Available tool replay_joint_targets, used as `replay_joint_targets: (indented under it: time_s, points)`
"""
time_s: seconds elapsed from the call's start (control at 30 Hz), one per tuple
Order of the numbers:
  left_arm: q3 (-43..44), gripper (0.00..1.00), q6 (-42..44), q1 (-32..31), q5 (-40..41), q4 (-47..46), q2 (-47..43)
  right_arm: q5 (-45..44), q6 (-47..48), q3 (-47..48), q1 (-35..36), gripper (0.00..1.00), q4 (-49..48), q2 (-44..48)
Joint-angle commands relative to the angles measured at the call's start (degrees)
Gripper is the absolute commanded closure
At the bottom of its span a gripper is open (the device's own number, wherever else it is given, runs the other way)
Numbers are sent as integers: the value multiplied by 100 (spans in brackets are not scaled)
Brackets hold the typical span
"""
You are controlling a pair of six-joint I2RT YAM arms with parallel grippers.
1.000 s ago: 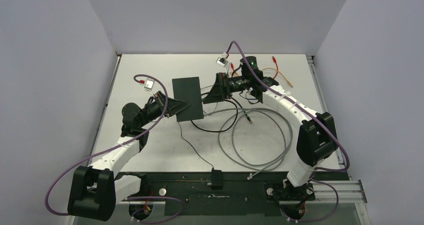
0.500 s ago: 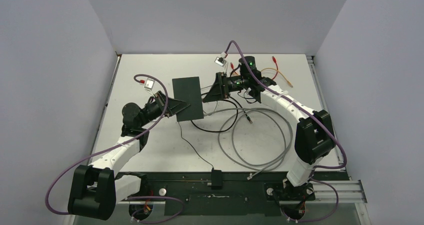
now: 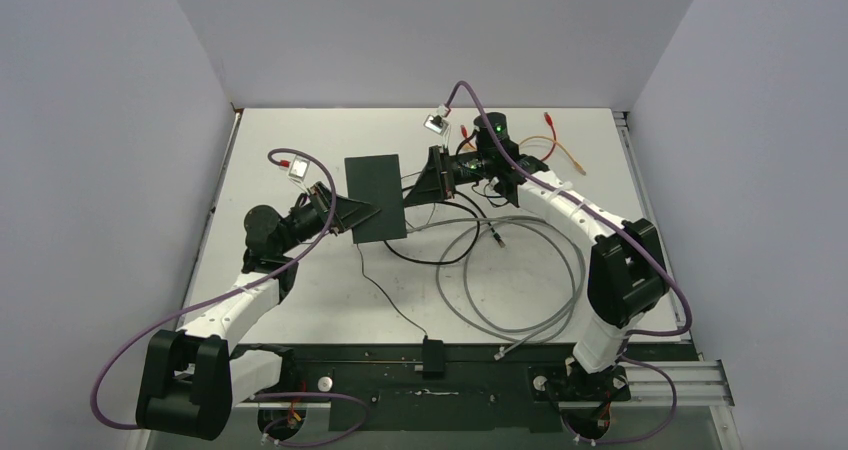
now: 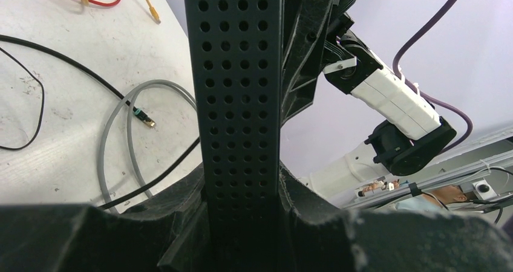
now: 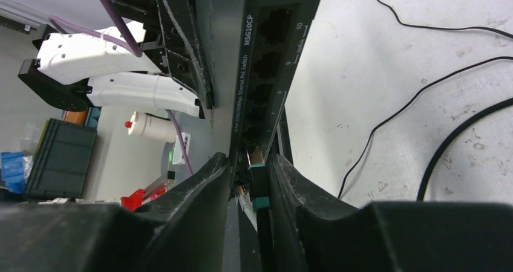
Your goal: Pull the plug from the switch port
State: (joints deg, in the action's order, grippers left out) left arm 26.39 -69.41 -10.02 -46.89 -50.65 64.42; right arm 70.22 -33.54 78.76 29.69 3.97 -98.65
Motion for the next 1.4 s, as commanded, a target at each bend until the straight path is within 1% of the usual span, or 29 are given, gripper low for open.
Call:
replay_joint_targets:
  time_s: [0.0,0.07,0.17,0.3,0.43,0.53,0.63,0.73,0.8,0.87,1.0,1.13,1.37]
  points:
    - [384,100,-38,9,64,-858,-169,48,54,115,44,79,-256,-113]
    - [376,100,-38,9,63,-875,-186,36,56,134,43,87,-266,-117]
    - [337,100,-53,9,77,-929,-228,58,89,167,37,94,-280,-124]
    - [305,100,-104,9,92,-1092,-257,49,80,123,37,95,-352,-96]
    - [297,100,-235,13,67,-1393,-238,-201,101,140,31,95,-330,-61]
    - [288,100,-376,1,58,-1727,-229,-645,431,347,26,95,373,-136]
    - [325,100,-486,-20,43,-2018,-234,-1224,1119,688,28,95,1328,-271]
    - [395,100,-582,-64,20,-2242,-227,-1640,1277,734,0,95,1618,-277]
    - [433,100,-616,-84,-2,-2487,-228,-1718,1265,689,-36,95,1634,-269]
    - [468,100,-618,-109,-3,-2687,-249,-1563,1185,622,-72,95,1493,-265]
    - [507,100,-565,-184,10,-3096,-308,-1009,824,382,-80,95,706,-136]
    - [573,100,-516,-283,41,-3368,-316,-301,13,-71,-88,95,-950,130]
    - [669,100,-80,-545,-6,-3657,-359,-142,80,-68,-124,95,-828,220]
